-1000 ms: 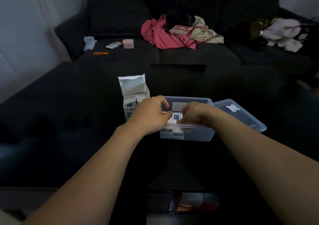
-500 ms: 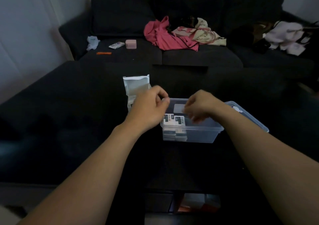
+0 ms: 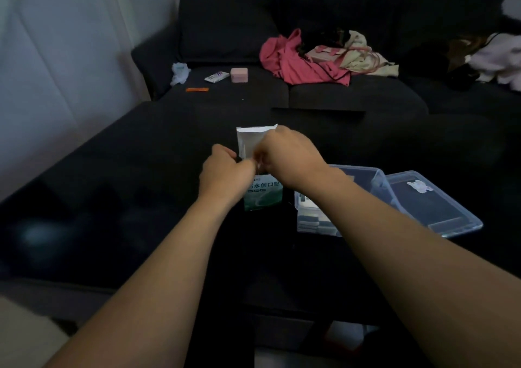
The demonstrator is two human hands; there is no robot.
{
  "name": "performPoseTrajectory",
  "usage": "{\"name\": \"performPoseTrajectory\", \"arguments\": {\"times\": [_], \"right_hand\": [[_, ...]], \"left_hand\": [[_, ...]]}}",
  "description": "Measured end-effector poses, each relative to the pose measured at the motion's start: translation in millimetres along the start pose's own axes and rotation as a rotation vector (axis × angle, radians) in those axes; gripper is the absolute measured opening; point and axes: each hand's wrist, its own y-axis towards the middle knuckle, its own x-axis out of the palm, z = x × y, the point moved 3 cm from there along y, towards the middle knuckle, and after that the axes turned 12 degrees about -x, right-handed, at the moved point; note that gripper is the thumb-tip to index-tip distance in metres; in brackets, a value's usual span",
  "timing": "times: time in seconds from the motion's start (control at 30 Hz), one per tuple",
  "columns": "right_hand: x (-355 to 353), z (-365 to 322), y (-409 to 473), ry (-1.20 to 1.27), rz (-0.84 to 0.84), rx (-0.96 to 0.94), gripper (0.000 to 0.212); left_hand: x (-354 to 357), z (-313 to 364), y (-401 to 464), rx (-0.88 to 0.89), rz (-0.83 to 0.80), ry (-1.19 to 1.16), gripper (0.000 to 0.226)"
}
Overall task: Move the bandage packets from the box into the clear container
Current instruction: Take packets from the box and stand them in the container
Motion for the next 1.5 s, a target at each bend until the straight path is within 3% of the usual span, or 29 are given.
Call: {"name": "performPoseTrajectory", "arguments": {"times": [0.2, 0.33, 0.67, 0.83, 1.0, 1.1, 1.3, 1.4, 1.5], "right_hand": [[4.3, 3.6, 7.0, 0.064, -0.093, 0.040, 0.017], [4.8, 4.0, 5.8, 0.143, -0.081, 0.057, 0.016], [2.2, 0.3, 0.9, 0.051, -0.052, 0.030, 0.014], [9.6, 5.7, 4.8, 0.162, -0.076, 0.049, 0.002], [13.7, 12.7, 3.5, 0.220, -0.110, 0.051, 0.007], [9.0, 12.7, 1.0, 0.216, -0.084, 0.025, 0.005], [-13.7, 18.6, -4.8, 0.195, 0.046, 0.007, 0.006], [-21.9, 27.2, -12.3, 0.311, 0.135, 0.038, 0.006], [-32.8, 36.3, -21.7, 0.494, 0.272, 0.092, 0.006]], "left_hand": [[1.0, -3.6, 8.3, 0.017, -0.028, 0.064, 0.032], [1.3, -3.5, 7.6, 0.031, -0.044, 0.053, 0.029], [5.5, -7.8, 17.8, -0.041, -0.103, 0.013, 0.026], [7.4, -8.8, 17.8, -0.035, -0.100, -0.008, 0.023], [7.8, -7.8, 16.1, -0.041, -0.098, -0.033, 0.012], [8.0, -6.4, 14.9, -0.066, -0.098, -0.029, 0.019], [5.3, -4.2, 11.2, 0.001, -0.008, -0.032, 0.066], [2.0, -1.7, 9.7, 0.032, 0.068, -0.056, 0.063], [-5.5, 8.6, -0.2, 0.262, 0.275, -0.140, 0.048]]}}
